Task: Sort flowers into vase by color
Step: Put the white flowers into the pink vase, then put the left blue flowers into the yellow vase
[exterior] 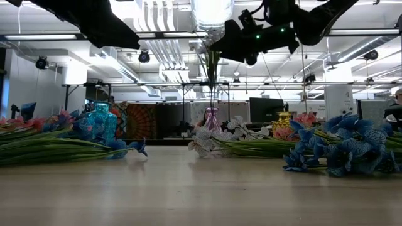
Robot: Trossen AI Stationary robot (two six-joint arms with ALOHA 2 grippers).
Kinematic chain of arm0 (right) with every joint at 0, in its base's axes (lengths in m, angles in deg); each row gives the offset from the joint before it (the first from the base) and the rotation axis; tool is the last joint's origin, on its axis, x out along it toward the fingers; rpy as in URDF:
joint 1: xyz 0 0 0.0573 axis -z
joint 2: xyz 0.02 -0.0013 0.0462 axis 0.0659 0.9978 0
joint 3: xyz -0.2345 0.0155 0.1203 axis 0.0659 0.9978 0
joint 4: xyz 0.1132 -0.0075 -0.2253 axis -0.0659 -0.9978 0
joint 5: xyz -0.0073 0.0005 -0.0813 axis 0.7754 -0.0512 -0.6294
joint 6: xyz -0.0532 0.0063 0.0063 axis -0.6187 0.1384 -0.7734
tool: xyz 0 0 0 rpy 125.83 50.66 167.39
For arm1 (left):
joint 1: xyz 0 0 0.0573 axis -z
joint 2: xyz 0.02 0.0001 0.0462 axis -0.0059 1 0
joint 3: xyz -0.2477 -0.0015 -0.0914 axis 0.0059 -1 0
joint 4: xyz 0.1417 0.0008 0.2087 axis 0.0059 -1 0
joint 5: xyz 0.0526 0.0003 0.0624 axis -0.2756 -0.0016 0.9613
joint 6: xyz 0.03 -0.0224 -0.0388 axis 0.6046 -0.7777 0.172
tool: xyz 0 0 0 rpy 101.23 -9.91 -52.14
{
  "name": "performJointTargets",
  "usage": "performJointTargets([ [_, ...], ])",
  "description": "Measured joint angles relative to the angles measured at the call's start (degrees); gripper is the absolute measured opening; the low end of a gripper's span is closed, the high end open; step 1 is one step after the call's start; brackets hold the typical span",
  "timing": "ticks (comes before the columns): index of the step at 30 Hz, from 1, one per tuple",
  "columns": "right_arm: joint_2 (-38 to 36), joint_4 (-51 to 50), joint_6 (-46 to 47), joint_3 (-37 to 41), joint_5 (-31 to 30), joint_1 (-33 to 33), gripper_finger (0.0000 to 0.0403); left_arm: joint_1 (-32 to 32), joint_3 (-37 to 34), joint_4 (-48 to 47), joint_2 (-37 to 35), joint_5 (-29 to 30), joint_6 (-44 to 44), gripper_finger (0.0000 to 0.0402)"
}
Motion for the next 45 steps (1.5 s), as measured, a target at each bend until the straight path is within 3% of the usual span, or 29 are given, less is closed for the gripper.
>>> performJointTargets([
  [10, -7.7, -16.2, 3.1, 0.0, -2.6, -0.2, 0.0309, 0.0, 0.0, -1.6, 0.0, -1.1, -4.4, 0.0196],
  [19, -14.9, -36.1, 8.0, 0.0, -5.3, -1.2, 0.0291, 0.1, 10.6, -24.2, 2.2, -4.7, -14.9, 0.0196],
  [23, -16.8, -42.1, 9.7, 0.0, -5.4, -2.4, 0.0283, 0.4, 14.4, -31.6, 4.8, -10.4, -22.3, 0.0196],
  [33, -17.6, -49.6, 11.0, 0.0, -5.8, -7.0, 0.0266, 6.9, 15.2, -32.5, 11.9, -22.0, -42.6, 0.0196],
  [45, -18.7, -51.4, 9.9, 0.0, -6.1, -9.4, 0.0263, 18.6, 18.9, -33.1, 21.4, -24.2, -62.5, 0.0196],
])
